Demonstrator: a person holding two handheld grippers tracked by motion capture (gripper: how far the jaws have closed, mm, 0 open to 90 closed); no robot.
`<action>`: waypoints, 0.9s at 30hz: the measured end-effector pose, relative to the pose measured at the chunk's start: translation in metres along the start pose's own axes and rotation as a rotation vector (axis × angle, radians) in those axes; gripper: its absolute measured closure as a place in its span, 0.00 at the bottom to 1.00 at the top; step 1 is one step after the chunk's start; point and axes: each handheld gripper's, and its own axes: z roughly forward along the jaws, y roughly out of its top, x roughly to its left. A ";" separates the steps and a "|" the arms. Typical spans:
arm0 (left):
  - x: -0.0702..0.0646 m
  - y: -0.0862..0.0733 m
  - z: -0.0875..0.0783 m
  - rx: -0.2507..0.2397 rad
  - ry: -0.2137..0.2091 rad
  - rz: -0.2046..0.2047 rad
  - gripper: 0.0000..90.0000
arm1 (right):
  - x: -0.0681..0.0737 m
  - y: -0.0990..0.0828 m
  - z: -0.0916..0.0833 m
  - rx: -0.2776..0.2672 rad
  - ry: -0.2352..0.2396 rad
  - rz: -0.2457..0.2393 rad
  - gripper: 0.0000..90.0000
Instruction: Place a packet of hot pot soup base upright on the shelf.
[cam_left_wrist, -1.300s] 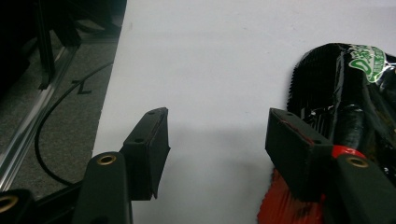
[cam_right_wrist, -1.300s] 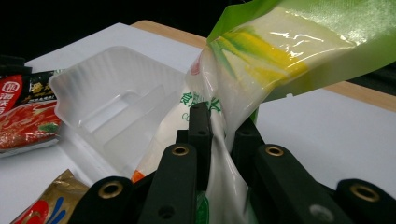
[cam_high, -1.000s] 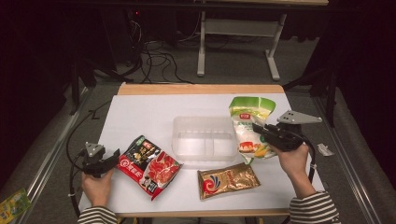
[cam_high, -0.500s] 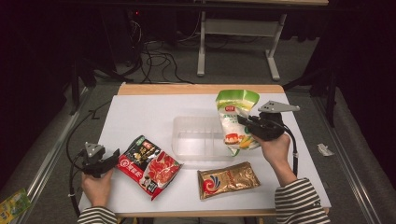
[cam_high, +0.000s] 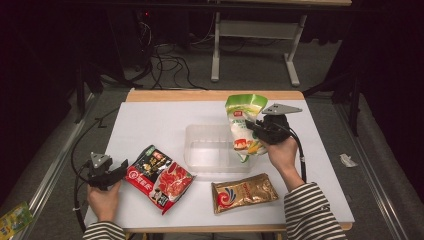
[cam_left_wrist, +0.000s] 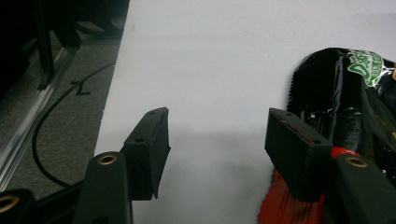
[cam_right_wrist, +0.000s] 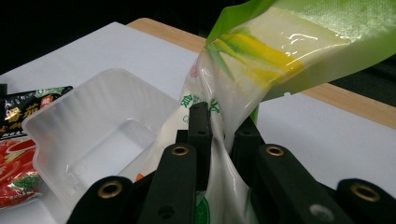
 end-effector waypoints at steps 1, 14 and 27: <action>0.000 0.000 0.000 0.000 -0.001 0.000 0.45 | -0.001 0.000 0.001 -0.003 0.001 0.003 0.92; 0.000 0.000 0.001 0.007 -0.001 -0.003 0.44 | 0.000 0.002 0.019 0.032 -0.037 -0.001 0.91; 0.000 0.000 0.001 0.009 -0.003 -0.002 0.45 | 0.002 0.003 0.028 0.039 -0.050 0.004 0.88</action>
